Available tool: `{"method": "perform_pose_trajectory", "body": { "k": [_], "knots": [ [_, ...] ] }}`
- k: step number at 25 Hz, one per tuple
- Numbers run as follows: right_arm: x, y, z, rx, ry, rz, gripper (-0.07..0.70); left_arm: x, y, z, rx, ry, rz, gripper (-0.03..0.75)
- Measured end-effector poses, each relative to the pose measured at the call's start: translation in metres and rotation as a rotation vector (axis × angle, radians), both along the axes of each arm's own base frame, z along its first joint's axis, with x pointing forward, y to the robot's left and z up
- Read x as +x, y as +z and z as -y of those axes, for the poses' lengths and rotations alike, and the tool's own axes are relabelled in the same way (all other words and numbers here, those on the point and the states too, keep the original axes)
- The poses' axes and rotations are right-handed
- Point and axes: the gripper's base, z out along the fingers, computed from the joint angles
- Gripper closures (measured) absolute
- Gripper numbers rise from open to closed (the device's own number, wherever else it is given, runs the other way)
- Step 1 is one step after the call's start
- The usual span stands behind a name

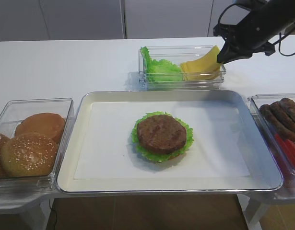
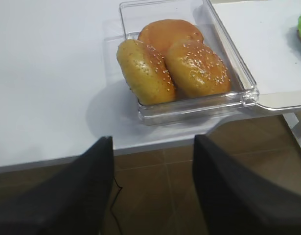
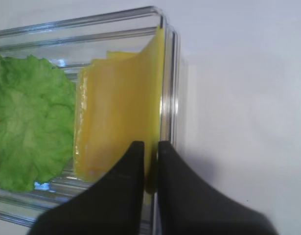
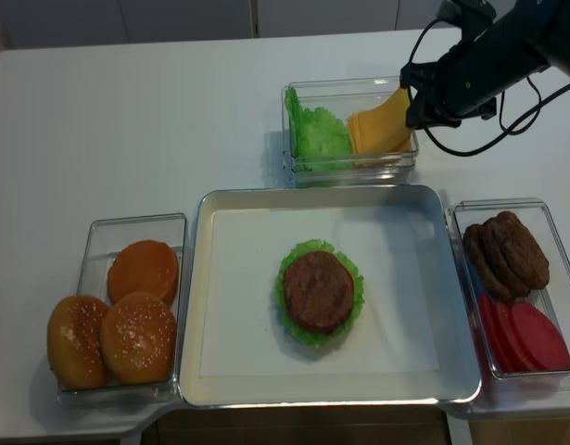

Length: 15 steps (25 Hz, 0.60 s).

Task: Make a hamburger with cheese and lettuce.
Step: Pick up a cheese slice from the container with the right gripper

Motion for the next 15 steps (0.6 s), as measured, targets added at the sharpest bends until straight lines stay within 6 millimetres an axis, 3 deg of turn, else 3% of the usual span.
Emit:
{"method": "perform_pose_trajectory", "body": {
  "k": [4,15],
  "knots": [
    [0.0,0.0,0.0,-0.001,0.002,0.001,0.615,0.0,0.0,0.0,0.0,0.0,0.0,0.328],
    [-0.0002,0.0011,-0.0001,-0.003,0.007,0.005,0.619,0.0,0.0,0.0,0.0,0.0,0.0,0.328]
  ]
}}
